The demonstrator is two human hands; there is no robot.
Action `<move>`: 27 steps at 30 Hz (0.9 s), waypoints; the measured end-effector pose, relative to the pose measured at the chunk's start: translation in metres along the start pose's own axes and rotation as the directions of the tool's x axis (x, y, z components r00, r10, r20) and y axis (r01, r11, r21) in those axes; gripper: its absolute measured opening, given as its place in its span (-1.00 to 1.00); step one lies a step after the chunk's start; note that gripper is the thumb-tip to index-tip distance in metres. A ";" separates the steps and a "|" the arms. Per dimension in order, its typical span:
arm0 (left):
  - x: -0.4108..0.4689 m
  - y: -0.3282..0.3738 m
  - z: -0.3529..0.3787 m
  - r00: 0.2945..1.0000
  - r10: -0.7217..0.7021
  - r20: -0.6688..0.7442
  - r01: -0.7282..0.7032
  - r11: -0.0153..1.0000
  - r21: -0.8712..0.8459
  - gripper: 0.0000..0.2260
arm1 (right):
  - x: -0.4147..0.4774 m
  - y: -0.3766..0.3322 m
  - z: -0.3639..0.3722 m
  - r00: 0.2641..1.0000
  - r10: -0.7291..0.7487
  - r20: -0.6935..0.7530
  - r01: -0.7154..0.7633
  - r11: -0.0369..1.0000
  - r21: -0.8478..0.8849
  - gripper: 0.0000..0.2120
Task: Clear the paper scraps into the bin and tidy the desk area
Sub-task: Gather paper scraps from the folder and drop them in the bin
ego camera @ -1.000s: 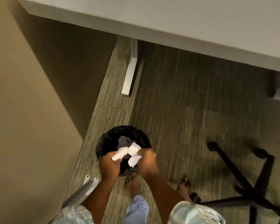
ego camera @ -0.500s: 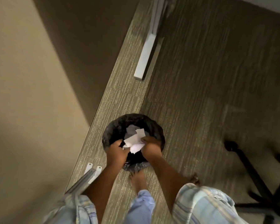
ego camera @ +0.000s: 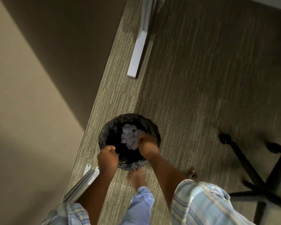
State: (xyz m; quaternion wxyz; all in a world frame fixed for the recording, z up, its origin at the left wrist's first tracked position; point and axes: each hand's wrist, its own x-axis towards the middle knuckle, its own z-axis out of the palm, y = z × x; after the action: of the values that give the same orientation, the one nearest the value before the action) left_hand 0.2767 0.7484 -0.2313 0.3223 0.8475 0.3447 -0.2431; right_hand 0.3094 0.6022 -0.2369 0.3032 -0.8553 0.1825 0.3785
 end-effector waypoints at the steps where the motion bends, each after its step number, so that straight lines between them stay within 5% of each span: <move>1: -0.003 0.002 0.000 1.000 0.002 0.008 -0.002 1.000 -0.003 -0.79 | -0.004 0.002 -0.003 1.000 -0.001 -0.014 0.001 1.000 0.007 -0.73; 16: -0.090 0.097 0.008 0.961 0.152 0.230 -0.154 0.988 -0.009 -0.86 | -0.092 0.070 -0.107 0.939 0.244 -0.244 -0.132 0.907 0.400 -0.88; 24: -0.145 0.141 0.010 0.812 0.425 0.399 -0.496 0.863 0.091 -0.95 | -0.149 0.121 -0.160 0.860 0.355 -0.367 -0.133 0.850 0.510 -0.78; 27: -0.171 0.155 0.015 0.722 0.497 0.482 -0.626 0.765 0.148 -0.77 | -0.172 0.145 -0.179 0.783 0.406 -0.471 -0.153 0.860 0.487 -0.71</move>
State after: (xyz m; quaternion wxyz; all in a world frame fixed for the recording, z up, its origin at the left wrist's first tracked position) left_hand 0.2788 0.5788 -0.0739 0.3140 0.8788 -0.0499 -0.3558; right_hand 0.2155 0.3905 -0.0671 0.3530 -0.8033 0.4682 0.1047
